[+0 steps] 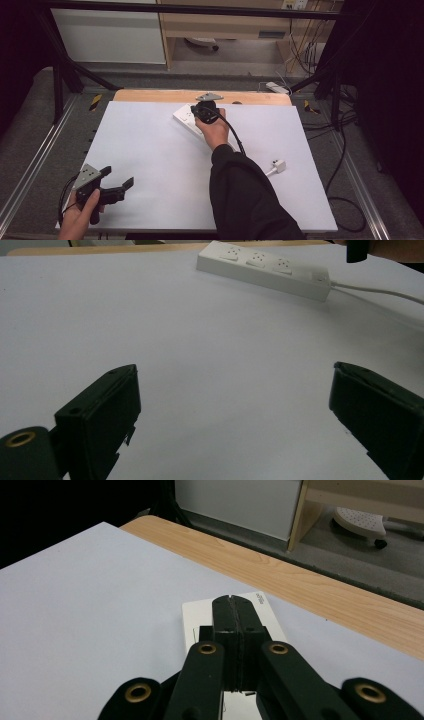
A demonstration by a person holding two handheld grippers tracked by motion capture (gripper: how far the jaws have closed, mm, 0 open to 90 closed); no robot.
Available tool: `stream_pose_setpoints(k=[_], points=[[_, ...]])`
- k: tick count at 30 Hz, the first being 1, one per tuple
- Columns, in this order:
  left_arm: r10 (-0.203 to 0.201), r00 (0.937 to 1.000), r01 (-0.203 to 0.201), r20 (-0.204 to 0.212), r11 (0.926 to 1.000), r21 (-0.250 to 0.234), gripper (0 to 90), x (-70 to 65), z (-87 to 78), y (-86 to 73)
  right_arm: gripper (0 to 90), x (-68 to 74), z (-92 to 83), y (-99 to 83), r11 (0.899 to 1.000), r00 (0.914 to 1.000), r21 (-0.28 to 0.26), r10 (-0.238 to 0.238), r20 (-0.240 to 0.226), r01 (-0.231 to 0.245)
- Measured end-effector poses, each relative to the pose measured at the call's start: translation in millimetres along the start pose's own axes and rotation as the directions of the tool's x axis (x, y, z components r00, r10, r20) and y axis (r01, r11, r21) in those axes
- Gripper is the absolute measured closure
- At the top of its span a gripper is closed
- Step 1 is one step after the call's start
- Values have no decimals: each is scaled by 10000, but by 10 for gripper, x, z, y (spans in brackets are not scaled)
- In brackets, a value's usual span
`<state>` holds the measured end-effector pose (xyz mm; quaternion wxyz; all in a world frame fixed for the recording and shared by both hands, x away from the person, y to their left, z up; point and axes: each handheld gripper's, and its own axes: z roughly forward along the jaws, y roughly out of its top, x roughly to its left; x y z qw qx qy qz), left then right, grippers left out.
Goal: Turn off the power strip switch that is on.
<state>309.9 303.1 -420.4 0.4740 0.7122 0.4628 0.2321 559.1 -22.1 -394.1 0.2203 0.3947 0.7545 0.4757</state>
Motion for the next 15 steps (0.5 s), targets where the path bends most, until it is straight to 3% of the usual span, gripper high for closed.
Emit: stream_pose_setpoints(k=[15], points=[[36,10000,-36,41,10000,19,63,-10,2,2,900,32,100,-51,9996,10000,268,-62,5,62]])
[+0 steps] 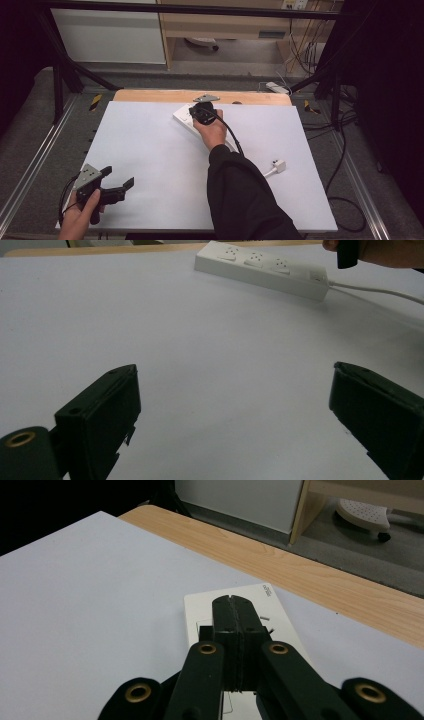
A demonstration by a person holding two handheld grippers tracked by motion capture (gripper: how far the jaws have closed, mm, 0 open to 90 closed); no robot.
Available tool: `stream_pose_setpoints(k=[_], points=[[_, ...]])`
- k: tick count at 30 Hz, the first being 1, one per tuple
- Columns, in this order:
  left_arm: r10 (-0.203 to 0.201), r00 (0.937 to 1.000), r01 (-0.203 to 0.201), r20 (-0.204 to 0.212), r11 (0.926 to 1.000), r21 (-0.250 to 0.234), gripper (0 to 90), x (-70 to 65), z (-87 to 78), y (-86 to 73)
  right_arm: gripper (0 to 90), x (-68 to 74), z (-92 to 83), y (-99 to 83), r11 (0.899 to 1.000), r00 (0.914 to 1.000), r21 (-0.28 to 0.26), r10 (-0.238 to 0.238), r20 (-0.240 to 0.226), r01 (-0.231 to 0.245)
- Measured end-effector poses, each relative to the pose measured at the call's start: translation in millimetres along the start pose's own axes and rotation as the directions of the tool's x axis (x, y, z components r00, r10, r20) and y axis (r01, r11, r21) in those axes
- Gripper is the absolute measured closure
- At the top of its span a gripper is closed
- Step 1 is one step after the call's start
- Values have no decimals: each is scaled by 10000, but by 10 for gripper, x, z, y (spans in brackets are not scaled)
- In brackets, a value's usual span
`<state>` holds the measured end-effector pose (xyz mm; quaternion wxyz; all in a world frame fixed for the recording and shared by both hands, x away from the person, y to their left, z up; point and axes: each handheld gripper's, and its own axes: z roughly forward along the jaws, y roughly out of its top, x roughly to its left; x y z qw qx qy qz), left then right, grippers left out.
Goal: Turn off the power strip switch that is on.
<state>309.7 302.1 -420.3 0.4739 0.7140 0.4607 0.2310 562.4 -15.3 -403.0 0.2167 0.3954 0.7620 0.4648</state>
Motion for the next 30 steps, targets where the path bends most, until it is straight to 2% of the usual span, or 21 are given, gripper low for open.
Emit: stream_pose_setpoints(k=[30], points=[[78,9999,-78,75,10000,34,63,-11,8,2,900,22,137,-136,9984,10000,568,47,57,-50]])
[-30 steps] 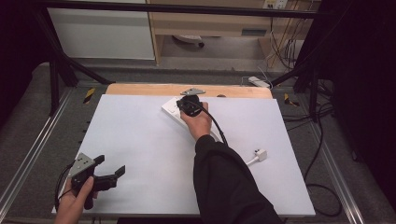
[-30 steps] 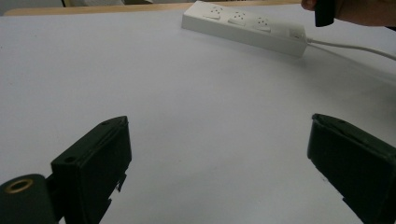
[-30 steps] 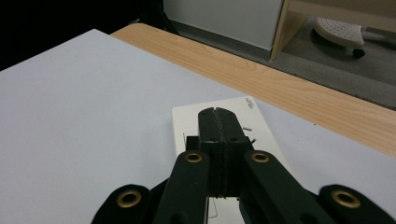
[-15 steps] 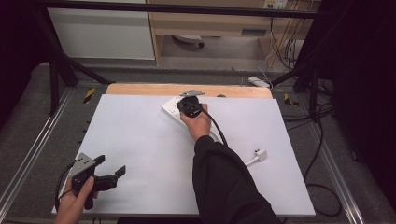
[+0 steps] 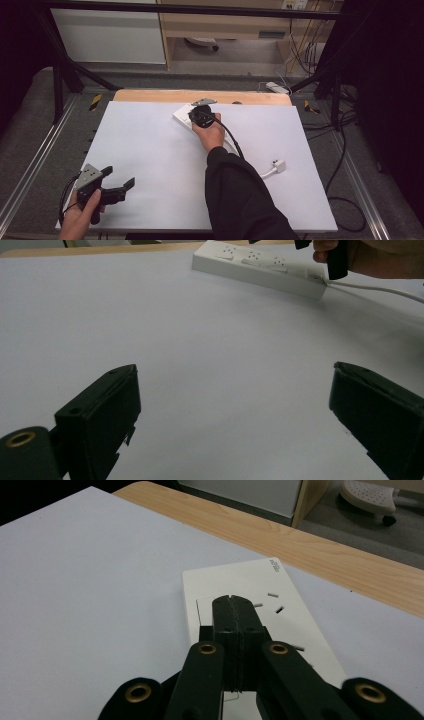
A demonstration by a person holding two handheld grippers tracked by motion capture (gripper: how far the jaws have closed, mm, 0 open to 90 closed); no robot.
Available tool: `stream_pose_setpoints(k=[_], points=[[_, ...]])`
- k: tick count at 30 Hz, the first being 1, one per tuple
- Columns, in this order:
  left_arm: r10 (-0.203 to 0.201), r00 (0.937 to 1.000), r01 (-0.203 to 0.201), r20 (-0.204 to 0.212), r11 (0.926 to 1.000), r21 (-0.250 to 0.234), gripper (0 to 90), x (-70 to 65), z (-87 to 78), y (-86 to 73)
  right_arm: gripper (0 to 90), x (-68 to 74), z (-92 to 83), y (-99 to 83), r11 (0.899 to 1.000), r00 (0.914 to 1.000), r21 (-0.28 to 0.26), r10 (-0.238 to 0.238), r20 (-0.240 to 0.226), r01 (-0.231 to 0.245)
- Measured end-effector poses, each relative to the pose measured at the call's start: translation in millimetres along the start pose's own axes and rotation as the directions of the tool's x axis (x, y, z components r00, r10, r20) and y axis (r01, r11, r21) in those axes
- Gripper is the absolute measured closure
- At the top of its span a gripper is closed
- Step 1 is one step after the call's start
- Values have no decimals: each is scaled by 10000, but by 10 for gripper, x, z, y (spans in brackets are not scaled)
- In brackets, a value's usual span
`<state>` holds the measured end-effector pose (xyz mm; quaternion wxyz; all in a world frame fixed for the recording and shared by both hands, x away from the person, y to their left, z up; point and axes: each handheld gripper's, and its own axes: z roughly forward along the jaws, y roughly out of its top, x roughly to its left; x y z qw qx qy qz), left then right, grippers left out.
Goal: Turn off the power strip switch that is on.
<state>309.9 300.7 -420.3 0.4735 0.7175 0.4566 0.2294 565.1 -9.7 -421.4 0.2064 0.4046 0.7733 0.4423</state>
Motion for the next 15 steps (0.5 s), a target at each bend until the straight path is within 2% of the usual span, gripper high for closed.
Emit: stream_pose_setpoints(k=[15], points=[[29,10000,-29,39,10000,3,63,-1,1,1,900,58,85,-58,9998,10000,222,20,-30,-19]])
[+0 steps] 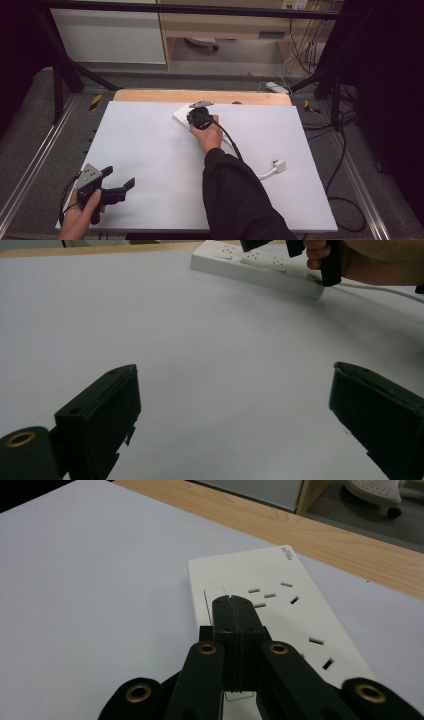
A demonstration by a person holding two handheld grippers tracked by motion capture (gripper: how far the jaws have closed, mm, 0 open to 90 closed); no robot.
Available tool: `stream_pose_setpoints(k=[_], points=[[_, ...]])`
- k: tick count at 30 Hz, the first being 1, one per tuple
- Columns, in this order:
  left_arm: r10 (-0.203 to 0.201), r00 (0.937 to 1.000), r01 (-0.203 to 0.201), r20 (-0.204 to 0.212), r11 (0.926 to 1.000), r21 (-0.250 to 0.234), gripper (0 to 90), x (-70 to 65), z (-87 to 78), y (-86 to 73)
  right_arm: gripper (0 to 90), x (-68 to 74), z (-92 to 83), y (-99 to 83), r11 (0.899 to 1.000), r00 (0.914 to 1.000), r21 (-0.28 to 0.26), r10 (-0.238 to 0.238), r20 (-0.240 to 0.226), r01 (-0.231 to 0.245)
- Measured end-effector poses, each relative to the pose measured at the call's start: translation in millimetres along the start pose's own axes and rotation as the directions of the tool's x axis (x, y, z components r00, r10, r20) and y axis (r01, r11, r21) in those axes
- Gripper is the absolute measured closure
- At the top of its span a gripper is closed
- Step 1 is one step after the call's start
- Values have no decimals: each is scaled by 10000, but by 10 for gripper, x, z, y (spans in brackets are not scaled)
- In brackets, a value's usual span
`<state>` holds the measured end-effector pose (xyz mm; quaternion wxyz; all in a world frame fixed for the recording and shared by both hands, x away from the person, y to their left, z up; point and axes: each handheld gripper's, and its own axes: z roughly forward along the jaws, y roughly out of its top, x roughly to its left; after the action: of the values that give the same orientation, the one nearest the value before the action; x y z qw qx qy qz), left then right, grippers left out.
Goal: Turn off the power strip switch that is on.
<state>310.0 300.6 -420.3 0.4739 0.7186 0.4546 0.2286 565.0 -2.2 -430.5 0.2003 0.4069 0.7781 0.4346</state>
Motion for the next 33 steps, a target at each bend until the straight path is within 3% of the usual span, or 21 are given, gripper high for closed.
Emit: stream_pose_setpoints(k=[17,33], points=[[29,10000,-29,11,10000,18,63,-9,3,-1,900,9,52,-49,9993,10000,375,-24,81,21],[52,10000,-52,11,10000,22,63,-12,3,1,900,11,51,-58,9990,9994,378,-231,254,221]])
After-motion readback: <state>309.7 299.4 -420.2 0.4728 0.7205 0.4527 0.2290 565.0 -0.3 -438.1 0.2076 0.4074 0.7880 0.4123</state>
